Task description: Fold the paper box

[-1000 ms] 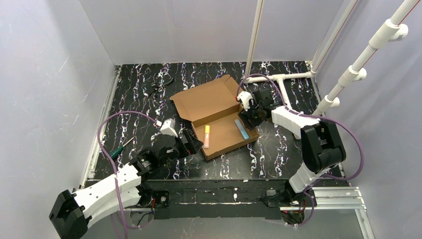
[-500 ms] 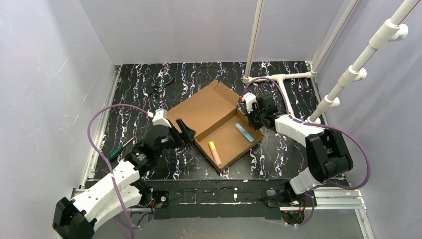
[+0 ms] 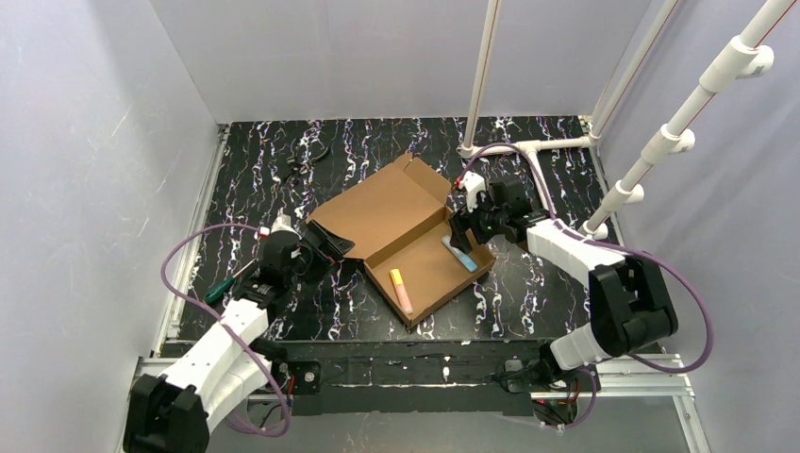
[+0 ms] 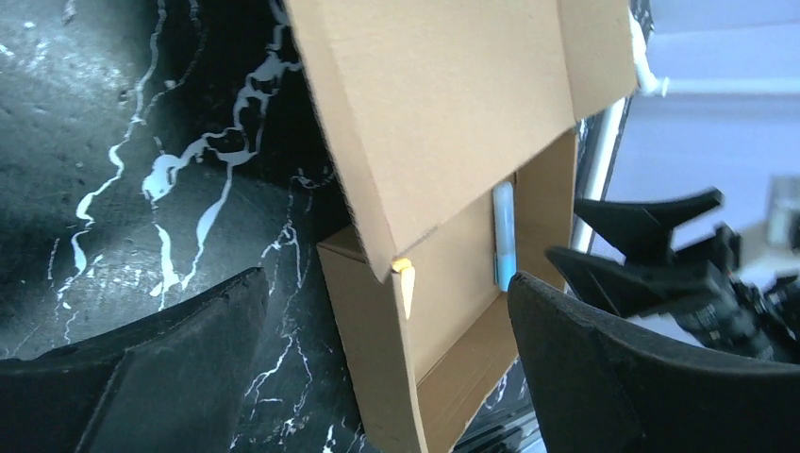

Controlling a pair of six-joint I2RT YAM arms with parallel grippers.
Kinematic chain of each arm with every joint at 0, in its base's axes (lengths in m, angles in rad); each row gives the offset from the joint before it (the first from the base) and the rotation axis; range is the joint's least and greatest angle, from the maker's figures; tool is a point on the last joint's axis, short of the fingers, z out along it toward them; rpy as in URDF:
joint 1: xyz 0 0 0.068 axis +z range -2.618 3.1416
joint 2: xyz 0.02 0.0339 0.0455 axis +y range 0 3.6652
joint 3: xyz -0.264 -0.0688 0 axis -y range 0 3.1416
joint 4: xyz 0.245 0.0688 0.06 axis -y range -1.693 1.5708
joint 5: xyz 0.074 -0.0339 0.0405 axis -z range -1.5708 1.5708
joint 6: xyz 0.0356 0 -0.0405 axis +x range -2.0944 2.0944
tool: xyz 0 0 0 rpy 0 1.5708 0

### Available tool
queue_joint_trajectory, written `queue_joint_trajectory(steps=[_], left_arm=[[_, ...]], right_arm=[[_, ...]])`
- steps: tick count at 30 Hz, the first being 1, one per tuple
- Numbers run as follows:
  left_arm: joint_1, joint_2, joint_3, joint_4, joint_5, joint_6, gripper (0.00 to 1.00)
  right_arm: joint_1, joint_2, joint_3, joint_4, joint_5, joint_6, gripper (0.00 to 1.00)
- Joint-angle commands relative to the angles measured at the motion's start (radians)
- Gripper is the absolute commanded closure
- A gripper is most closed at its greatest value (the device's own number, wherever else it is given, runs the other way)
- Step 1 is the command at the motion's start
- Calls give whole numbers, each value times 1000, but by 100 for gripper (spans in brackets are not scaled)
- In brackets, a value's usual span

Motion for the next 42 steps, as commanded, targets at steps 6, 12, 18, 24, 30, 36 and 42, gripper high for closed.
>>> queue_joint_trajectory(steps=[6, 12, 18, 24, 30, 36, 42], left_arm=[[144, 228, 52, 163, 76, -81, 17], [167, 401, 122, 226, 102, -91, 42], [171, 483, 192, 247, 118, -33, 93], [172, 496, 249, 244, 125, 154, 100], [172, 481, 347, 232, 118, 488, 100], [172, 448, 431, 231, 149, 733, 100], [165, 390, 431, 234, 199, 831, 100]], right_arm=[[-61, -102, -10, -78, -226, -156, 2], [-71, -106, -1, -131, -286, -207, 2], [-115, -136, -6, -138, -313, -214, 2], [-149, -135, -1, -126, -330, -180, 2], [-150, -106, 57, -63, -303, -97, 2], [-150, -28, 199, 74, -202, -27, 2], [-149, 45, 277, 243, -170, 124, 2]])
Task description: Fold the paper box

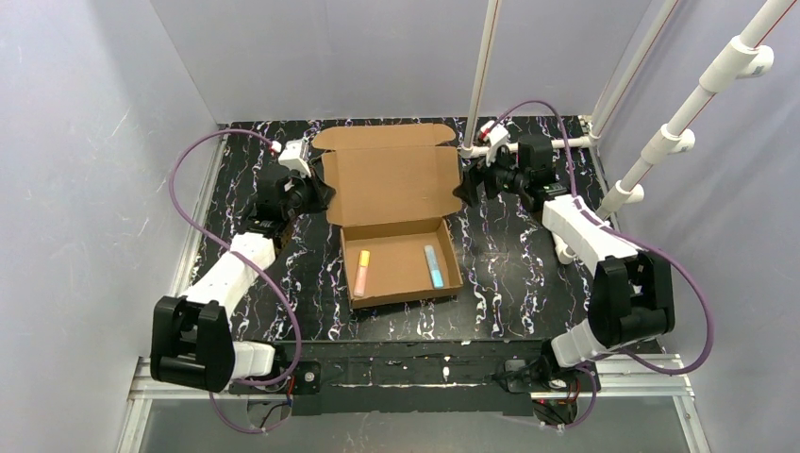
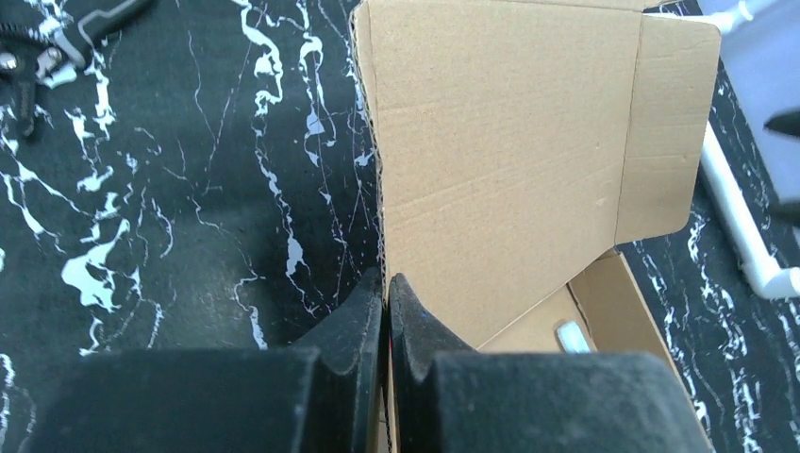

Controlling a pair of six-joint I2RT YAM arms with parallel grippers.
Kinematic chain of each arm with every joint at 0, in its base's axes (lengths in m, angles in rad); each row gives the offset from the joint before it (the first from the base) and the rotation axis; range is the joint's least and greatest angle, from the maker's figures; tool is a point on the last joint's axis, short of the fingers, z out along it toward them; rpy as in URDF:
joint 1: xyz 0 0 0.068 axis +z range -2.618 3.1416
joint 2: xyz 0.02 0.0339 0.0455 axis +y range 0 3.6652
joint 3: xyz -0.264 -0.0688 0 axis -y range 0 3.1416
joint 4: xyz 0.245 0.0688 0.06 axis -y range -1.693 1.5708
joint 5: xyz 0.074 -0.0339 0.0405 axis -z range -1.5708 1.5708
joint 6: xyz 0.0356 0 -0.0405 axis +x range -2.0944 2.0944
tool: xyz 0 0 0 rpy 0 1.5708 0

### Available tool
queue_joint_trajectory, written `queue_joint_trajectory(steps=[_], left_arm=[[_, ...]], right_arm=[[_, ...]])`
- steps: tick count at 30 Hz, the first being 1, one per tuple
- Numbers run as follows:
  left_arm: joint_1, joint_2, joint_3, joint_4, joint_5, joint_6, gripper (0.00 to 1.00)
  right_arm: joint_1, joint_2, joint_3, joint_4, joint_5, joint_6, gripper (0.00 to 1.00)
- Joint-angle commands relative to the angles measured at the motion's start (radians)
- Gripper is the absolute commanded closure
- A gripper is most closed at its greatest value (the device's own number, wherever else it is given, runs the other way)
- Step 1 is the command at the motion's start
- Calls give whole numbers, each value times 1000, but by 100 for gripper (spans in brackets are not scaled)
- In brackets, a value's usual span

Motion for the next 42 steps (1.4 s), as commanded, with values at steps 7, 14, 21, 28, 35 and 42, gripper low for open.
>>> queue_joint_trajectory(steps=[7, 14, 21, 28, 35, 42], left_arm=[[-22, -166, -84, 61, 34, 170, 100], [-26, -176, -119, 98, 31, 155, 100], [-33, -181, -141, 116, 26, 133, 100], [-33, -222, -154, 115, 68, 6, 68], [-12, -322, -216, 106, 146, -136, 44], [118, -598, -394, 48, 69, -302, 43]], right_arm=[[15, 118, 62, 275, 56, 323, 2], [21, 178, 59, 331, -8, 399, 22], [25, 204, 75, 357, -41, 423, 85], [22, 93, 31, 413, -1, 366, 99], [-11, 31, -21, 444, -17, 316, 99], [-61, -23, -110, 472, -106, 237, 99]])
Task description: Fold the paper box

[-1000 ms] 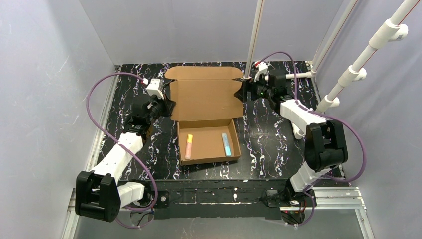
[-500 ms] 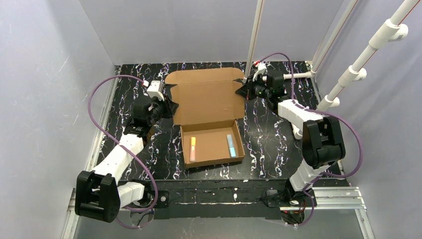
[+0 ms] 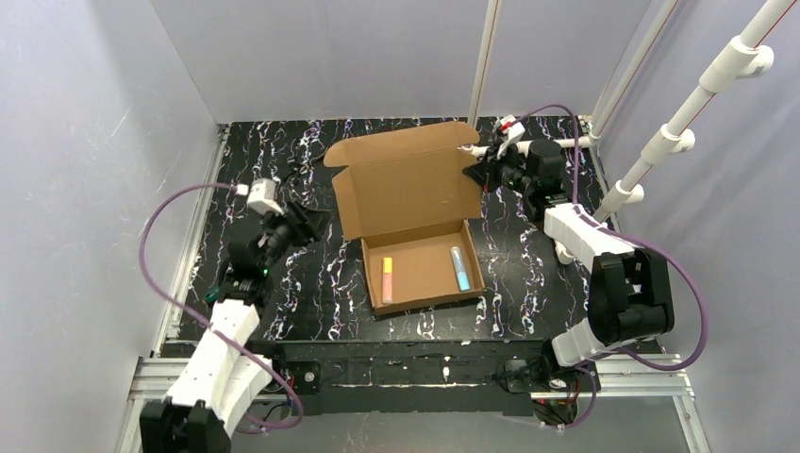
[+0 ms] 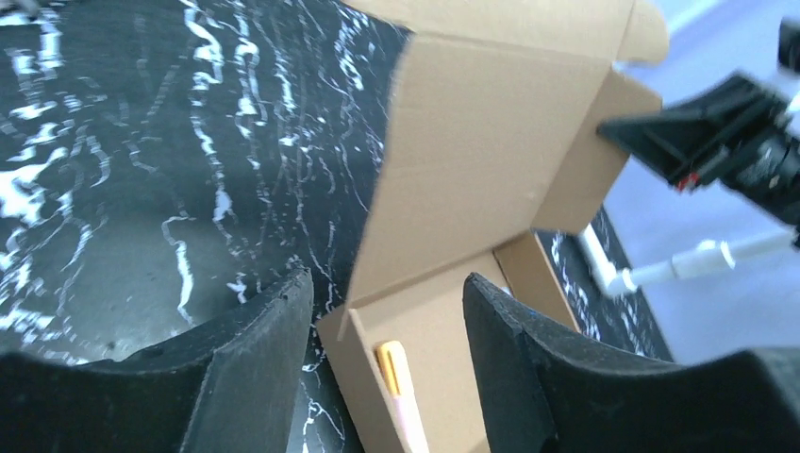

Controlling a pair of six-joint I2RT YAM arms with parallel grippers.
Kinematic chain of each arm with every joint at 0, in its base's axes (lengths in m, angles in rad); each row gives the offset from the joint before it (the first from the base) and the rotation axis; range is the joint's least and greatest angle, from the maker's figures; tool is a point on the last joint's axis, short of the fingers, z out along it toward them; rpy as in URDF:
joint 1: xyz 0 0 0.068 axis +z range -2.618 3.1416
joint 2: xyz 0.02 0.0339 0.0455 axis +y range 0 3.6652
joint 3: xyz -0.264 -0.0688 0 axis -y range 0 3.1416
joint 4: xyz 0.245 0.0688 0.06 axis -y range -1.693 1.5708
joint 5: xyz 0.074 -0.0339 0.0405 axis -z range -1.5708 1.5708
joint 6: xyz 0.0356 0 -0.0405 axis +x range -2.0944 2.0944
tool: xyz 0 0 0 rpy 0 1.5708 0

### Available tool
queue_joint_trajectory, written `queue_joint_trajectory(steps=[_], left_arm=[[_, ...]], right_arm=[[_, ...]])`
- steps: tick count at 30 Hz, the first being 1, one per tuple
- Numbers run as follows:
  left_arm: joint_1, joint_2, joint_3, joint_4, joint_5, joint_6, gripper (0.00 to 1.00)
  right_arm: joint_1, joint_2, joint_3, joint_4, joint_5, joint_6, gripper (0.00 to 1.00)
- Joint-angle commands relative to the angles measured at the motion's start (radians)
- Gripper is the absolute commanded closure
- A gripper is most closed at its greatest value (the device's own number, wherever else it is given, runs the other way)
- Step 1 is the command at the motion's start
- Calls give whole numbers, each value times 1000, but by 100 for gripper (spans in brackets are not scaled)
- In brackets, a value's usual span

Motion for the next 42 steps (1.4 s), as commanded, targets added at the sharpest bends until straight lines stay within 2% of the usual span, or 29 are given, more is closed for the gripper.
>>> queue_joint_trajectory(steps=[1, 3, 5, 9, 12, 15, 21, 31, 37, 42], left_arm=[[88, -177, -112, -50, -71, -131, 46], [111, -199, -163, -56, -114, -162, 55], [121, -151, -178, -39, -124, -172, 61], [122, 72, -121, 110, 67, -145, 77], [121, 229, -70, 273, 257, -184, 79], [93, 292, -47, 388, 363, -220, 77], [29, 281, -43, 405, 409, -168, 69], [-49, 425, 110, 407, 418, -161, 66], [-62, 503, 147, 403, 390, -133, 55], [-61, 525, 167, 376, 336, -99, 55]], right_arm=[[-38, -53, -43, 70, -88, -72, 99], [-54, -57, -58, 86, -132, -70, 99], [-60, -60, -67, 100, -170, -68, 99], [-62, -66, -69, 104, -206, -57, 99], [-62, -67, -73, 112, -198, -42, 99], [-62, -65, -75, 129, -169, -22, 99], [-61, -16, -27, 167, -95, 60, 99], [-53, 77, 67, 191, -21, 160, 99], [-41, 110, 98, 196, -27, 176, 99], [-40, 99, 77, 214, -42, 170, 99]])
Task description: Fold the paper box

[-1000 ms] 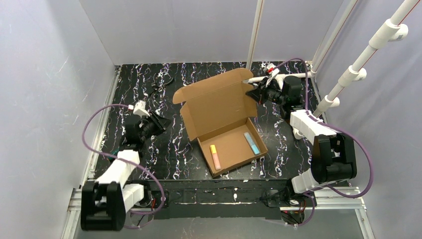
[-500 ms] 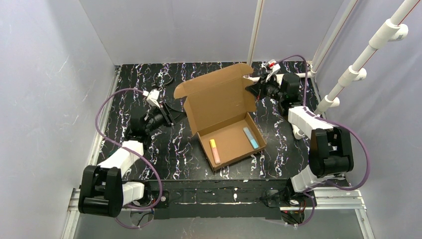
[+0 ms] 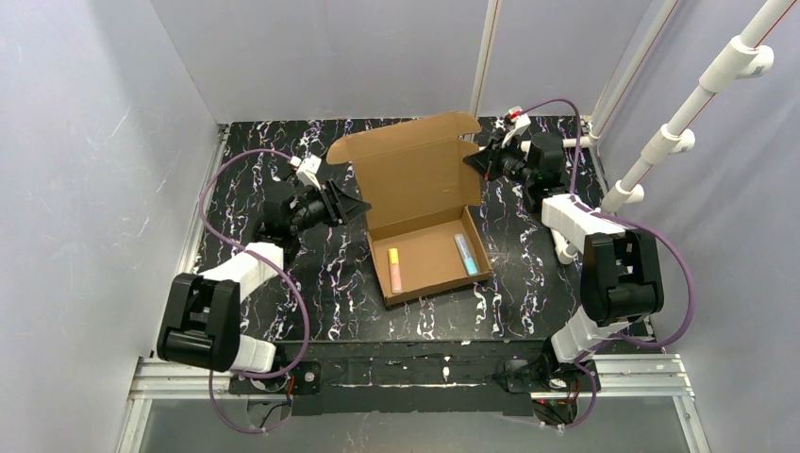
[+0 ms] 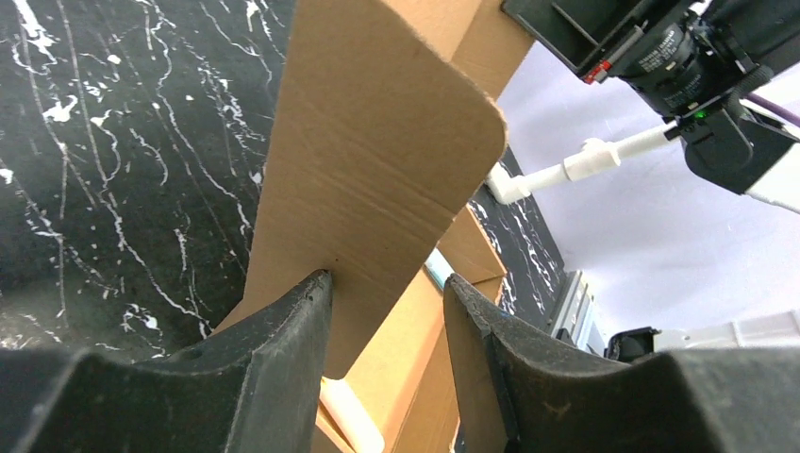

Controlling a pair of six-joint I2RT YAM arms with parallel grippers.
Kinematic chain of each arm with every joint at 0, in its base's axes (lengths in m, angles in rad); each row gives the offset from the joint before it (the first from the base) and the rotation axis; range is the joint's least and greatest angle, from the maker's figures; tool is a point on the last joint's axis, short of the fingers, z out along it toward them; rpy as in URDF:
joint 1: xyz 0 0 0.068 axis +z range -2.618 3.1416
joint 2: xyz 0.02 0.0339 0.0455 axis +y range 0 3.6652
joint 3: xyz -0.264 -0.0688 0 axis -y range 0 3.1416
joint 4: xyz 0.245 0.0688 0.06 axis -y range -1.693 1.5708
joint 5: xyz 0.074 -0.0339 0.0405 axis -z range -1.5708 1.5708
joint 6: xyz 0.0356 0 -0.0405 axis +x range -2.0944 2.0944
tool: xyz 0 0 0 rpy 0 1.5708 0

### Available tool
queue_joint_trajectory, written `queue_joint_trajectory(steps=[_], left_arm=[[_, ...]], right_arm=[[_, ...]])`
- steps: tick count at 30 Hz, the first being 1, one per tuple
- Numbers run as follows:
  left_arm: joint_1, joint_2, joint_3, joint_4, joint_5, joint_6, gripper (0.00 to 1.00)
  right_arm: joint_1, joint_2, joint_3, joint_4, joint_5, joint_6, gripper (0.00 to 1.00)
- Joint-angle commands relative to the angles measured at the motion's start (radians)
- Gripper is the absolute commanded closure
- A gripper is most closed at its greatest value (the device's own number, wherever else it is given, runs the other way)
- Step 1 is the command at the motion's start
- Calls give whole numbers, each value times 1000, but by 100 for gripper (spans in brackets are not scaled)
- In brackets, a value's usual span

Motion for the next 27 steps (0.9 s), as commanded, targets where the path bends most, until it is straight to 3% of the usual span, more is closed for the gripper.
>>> queue_joint_trajectory(steps=[1, 8, 15, 21, 24, 27], left_arm=[[1, -23, 33, -5, -26, 41, 55], [56, -237, -67, -7, 8, -34, 49], [194, -487, -265, -171, -187, -91, 32], [276, -322, -212, -196, -173, -103, 46], [271, -168, -122, -97, -4, -95, 49], [201, -52, -16, -40, 154, -79, 45]], right_arm=[[5, -20, 30, 80, -5, 10, 99], [5, -33, 11, 67, -6, -25, 99], [-5, -44, 3, 46, -23, -51, 99], [-5, -49, -2, 42, -49, -56, 99], [-5, -44, 0, 44, -62, -53, 99], [-5, -37, 2, 50, -77, -46, 99]])
